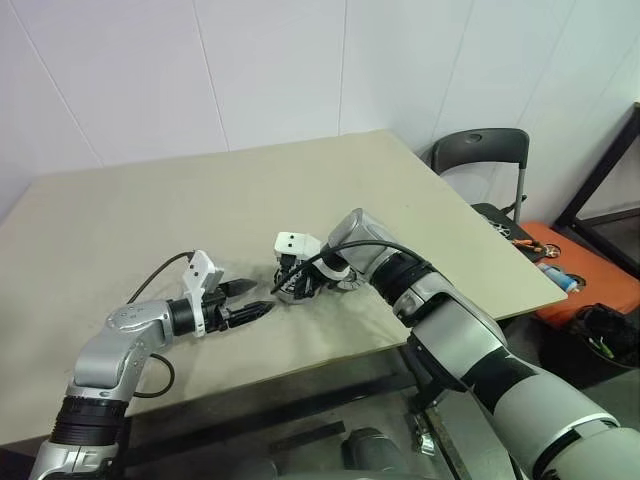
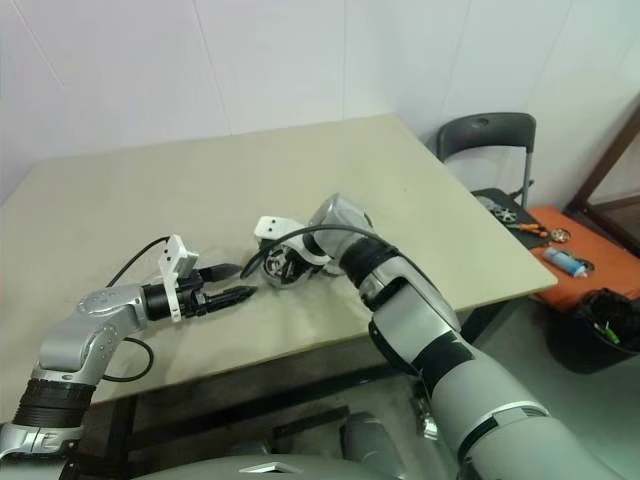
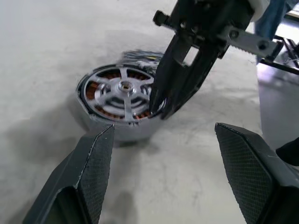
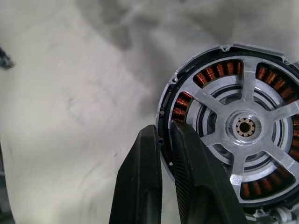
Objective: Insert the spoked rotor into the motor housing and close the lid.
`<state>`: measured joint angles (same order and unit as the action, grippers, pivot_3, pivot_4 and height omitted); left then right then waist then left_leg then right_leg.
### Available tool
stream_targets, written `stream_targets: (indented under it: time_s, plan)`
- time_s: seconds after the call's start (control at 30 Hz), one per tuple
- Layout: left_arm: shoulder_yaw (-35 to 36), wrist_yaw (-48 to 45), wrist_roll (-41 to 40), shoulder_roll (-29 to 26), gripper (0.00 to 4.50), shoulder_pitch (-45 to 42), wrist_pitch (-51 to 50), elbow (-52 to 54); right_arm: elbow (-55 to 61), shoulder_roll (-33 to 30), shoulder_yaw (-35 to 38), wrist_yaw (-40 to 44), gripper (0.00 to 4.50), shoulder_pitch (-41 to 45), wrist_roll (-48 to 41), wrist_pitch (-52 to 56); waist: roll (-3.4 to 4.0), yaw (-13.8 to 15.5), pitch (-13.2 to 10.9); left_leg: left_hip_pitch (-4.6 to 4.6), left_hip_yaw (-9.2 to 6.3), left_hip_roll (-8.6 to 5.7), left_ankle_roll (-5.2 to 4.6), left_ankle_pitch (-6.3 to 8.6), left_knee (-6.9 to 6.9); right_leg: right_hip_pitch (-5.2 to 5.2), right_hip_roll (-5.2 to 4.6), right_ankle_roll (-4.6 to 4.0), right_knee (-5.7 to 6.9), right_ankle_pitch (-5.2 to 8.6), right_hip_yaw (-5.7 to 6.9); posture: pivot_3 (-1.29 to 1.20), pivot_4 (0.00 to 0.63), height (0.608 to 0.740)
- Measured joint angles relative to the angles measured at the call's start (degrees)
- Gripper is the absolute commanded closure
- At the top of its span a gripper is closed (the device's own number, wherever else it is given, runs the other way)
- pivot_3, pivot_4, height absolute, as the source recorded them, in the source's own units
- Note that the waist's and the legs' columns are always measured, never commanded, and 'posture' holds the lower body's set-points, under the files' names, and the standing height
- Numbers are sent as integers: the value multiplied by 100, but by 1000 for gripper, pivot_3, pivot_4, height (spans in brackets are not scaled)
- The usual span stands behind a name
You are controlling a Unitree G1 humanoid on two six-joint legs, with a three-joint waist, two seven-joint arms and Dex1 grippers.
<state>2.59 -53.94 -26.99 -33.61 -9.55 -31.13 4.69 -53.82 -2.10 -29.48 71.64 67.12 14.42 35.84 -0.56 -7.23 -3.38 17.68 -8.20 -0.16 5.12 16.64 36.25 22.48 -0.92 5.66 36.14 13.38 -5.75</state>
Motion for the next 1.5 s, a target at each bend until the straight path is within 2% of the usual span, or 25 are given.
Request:
stream_targets:
  time_s: [0.07,0.17,0.27,0.4,0.6,0.7,0.77,0.9,0.93,1.0,1.07,1.13,1.2,1.3,1.4,1.5]
  plan:
    - [0,9,0,0,858,-13,0,-1,-56,0,53,-1,4420,20,-27,-22,0,0,1,24,0,0,0,0,-3,22,-1,2,-3,-1,0,0,0,740]
    - [-1,11,0,2,858,-35,0,-7,-56,-4,80,-5,3412,21,-86,-24,0,2,1,75,0,0,0,0,-1,80,0,18,4,-14,0,0,0,740]
    - [-3,10,1,4,858,-74,0,-16,-38,11,131,28,2464,21,-199,19,2,8,-1,74,-1,0,0,0,-7,83,0,18,4,-15,0,0,0,740]
    - [-7,-6,1,5,858,-148,-1,-21,250,-138,54,292,2464,-20,-223,235,3,26,-2,79,0,0,0,0,-4,82,0,18,-1,-12,0,0,0,740]
    - [-20,-48,2,3,858,-237,-49,-82,2408,-1084,-60,1488,2464,-578,-704,632,5,28,-2,90,0,0,1,2,-14,92,-3,36,-6,-6,2,0,0,740]
    - [-23,-74,2,4,858,-260,-81,-95,3269,-1541,-34,1655,2464,-854,-977,886,5,28,-3,93,0,0,1,3,-17,96,-4,38,-9,-3,2,0,0,740]
    - [-21,-87,2,0,858,-256,-91,-121,3700,-1722,295,1526,2464,-1013,-1274,1319,5,29,-3,96,1,-1,1,3,-15,97,-5,38,-9,-3,2,0,0,740]
    - [-21,-111,1,0,858,-256,-91,-121,4318,-1667,1606,498,2464,-1157,-1803,2546,5,56,-3,91,0,0,1,3,-14,96,-3,37,-5,-3,2,0,0,740]
    - [-21,-120,2,-1,858,-255,-91,-123,4621,-1535,2251,-90,2464,-1370,-1855,2945,1,94,-1,89,0,0,1,3,-15,93,-3,33,-6,0,3,0,0,740]
    - [-20,-131,4,-4,858,-253,-90,-132,4928,-1327,3024,-938,2464,-1689,-1858,3466,2,159,-1,91,4,-1,1,3,-15,94,-4,26,-9,4,1,0,0,740]
    - [-22,-159,10,-8,858,-255,-90,-169,5192,-887,3846,-1854,2464,-1987,-1765,4069,6,180,-4,95,8,-1,1,3,-15,98,-4,21,-8,7,-1,0,0,740]
    - [-77,-205,16,-7,858,-301,-92,-244,5650,-178,5092,-2695,2464,-2094,-1544,5008,6,190,-4,99,6,-1,1,3,-19,104,-3,31,-7,0,-1,0,0,740]
    - [-177,-247,27,-1,858,-411,-95,-285,5988,345,6033,-3290,2464,-2244,-1468,5442,4,201,-2,100,5,-1,1,3,-21,103,-3,35,-10,-3,0,0,0,740]
    - [-224,-325,50,-1,858,-569,-94,-367,6407,904,6687,-4084,2464,-2897,-1308,5634,15,206,-8,109,9,-2,1,3,-20,108,-8,35,-12,-2,0,0,0,740]
    - [-315,-360,118,-15,858,-722,-94,-502,7017,943,7189,-4737,2464,-3203,-1220,5633,46,212,-15,163,15,-8,1,2,-7,156,-13,35,-9,-5,-5,0,0,740]
    - [-414,-419,152,-14,858,-851,-94,-592,7398,958,7338,-5103,2464,-3252,-1349,5633,46,151,-15,166,15,-4,0,2,-14,167,-7,34,-4,-6,-7,0,0,740]
